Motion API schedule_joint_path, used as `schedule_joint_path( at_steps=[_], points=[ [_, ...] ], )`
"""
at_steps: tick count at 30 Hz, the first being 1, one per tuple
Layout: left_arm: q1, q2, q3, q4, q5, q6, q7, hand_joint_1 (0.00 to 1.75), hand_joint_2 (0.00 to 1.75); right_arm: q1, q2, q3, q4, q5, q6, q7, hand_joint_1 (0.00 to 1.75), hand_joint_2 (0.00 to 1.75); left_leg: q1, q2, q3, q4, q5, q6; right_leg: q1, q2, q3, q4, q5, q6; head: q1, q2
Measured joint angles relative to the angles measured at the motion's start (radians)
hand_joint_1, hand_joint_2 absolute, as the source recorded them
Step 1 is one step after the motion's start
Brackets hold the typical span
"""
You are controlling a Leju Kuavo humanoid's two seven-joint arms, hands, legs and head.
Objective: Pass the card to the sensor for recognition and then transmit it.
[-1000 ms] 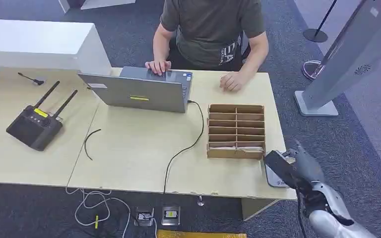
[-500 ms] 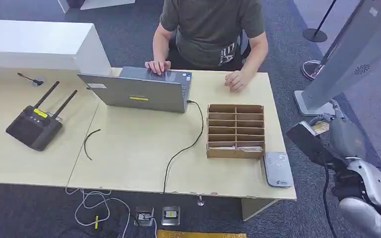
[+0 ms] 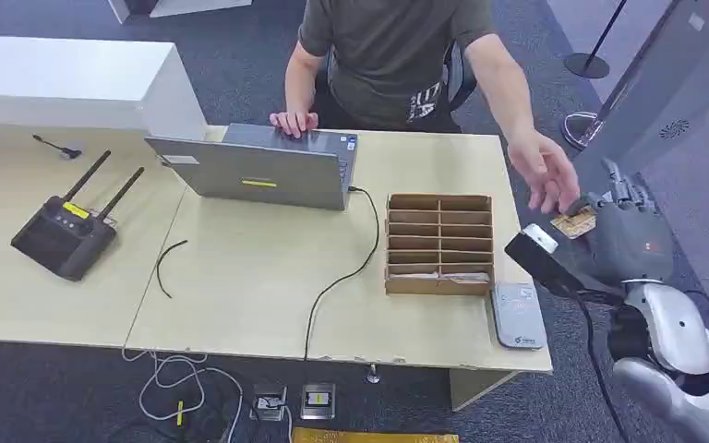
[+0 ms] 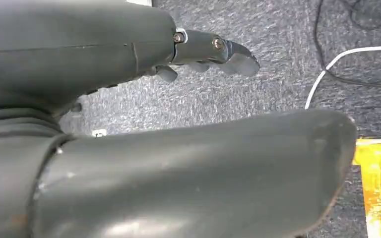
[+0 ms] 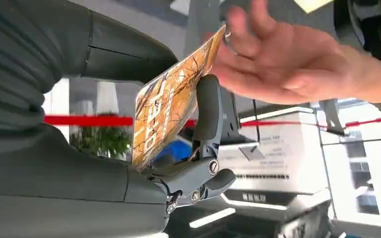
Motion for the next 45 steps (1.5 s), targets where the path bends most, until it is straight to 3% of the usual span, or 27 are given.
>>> schedule_joint_path(
  at_steps=[8, 17, 18, 19, 20, 21, 31, 36, 43, 44, 45],
  points=[
    [-0.004, -0.009, 0.000, 0.000, -0.019, -0.006, 0.011, 0.00, 0.00, -0.022, 0.091, 0.031, 0.066, 0.034, 0.014, -0.044, 1.75, 1.75, 0.000, 0.000, 0.000, 0.000, 0.000, 0.000, 0.000, 0.000, 0.000, 0.000, 0.000, 0.000, 0.000, 0.000],
    [-0.002, -0.017, 0.000, 0.000, -0.024, -0.006, 0.020, 0.00, 0.00, -0.034, 0.144, 0.036, 0.117, 0.034, 0.022, -0.062, 1.75, 1.75, 0.000, -0.001, -0.001, 0.000, 0.000, 0.000, 0.000, 0.000, 0.000, 0.000, 0.000, 0.000, 0.000, 0.000],
    [-0.003, -0.019, 0.000, 0.000, -0.027, -0.006, 0.020, 0.00, 0.00, -0.034, 0.149, 0.035, 0.124, 0.034, 0.025, -0.066, 1.64, 1.75, 0.000, -0.001, -0.001, 0.000, 0.000, 0.000, 0.000, -0.001, 0.000, 0.000, 0.000, 0.000, 0.000, 0.000],
    [-0.003, -0.019, 0.000, 0.000, -0.031, -0.006, 0.020, 0.00, 0.00, -0.035, 0.155, 0.034, 0.131, 0.036, 0.029, -0.072, 1.41, 1.75, 0.000, -0.001, -0.001, 0.000, 0.000, 0.000, 0.000, -0.001, 0.000, 0.000, 0.000, 0.000, 0.000, 0.000],
    [-0.003, -0.021, 0.000, 0.001, -0.034, -0.006, 0.020, 0.00, 0.00, -0.035, 0.161, 0.032, 0.138, 0.040, 0.031, -0.074, 0.07, 1.75, 0.000, -0.001, 0.000, 0.000, 0.000, 0.000, 0.000, -0.001, 0.000, 0.000, 0.000, 0.000, 0.000, 0.000],
    [-0.003, -0.022, 0.000, 0.001, -0.042, -0.006, 0.021, 0.00, 0.00, -0.034, 0.167, 0.027, 0.144, 0.052, 0.036, -0.076, 0.00, 0.00, 0.000, -0.001, 0.000, 0.000, 0.000, 0.000, 0.000, -0.001, -0.001, 0.000, 0.000, 0.000, 0.000, 0.000],
    [-0.012, -0.029, 0.000, 0.003, -0.082, -0.008, 0.031, 0.00, 0.00, 0.019, 0.192, -0.046, 0.165, 0.122, 0.015, -0.083, 0.00, 0.00, 0.000, 0.000, 0.000, 0.000, 0.000, 0.000, 0.000, 0.000, -0.001, 0.000, 0.000, 0.000, 0.000, 0.000],
    [-0.014, -0.030, 0.000, 0.008, -0.096, -0.015, 0.031, 0.00, 0.00, 0.047, 0.202, -0.079, 0.168, 0.035, 0.006, -0.148, 0.00, 0.00, 0.000, 0.000, 0.000, 0.000, 0.000, 0.000, 0.000, 0.000, 0.000, 0.000, 0.000, 0.000, 0.000, 0.000],
    [-0.013, -0.028, 0.002, 0.016, -0.109, -0.008, 0.031, 0.00, 0.00, 0.076, 0.198, -0.096, 0.131, -0.061, 0.175, -0.119, 0.00, 0.00, 0.000, 0.000, 0.000, 0.000, 0.000, 0.000, 0.000, 0.001, 0.000, 0.000, 0.000, 0.000, 0.000, 0.000],
    [-0.013, -0.027, 0.002, 0.016, -0.111, -0.007, 0.031, 0.00, 0.00, 0.078, 0.197, -0.095, 0.122, -0.062, 0.189, -0.114, 0.00, 1.75, 0.000, 0.000, 0.000, 0.000, 0.000, 0.000, 0.000, 0.001, -0.001, 0.000, 0.000, 0.000, 0.000, 0.000],
    [-0.013, -0.026, 0.003, 0.017, -0.111, -0.007, 0.031, 0.00, 0.00, 0.079, 0.196, -0.095, 0.114, -0.062, 0.200, -0.110, 0.00, 1.75, 0.000, 0.000, 0.000, 0.000, 0.000, 0.000, 0.000, 0.001, -0.001, 0.000, 0.000, 0.000, 0.000, 0.000]
  ],
)
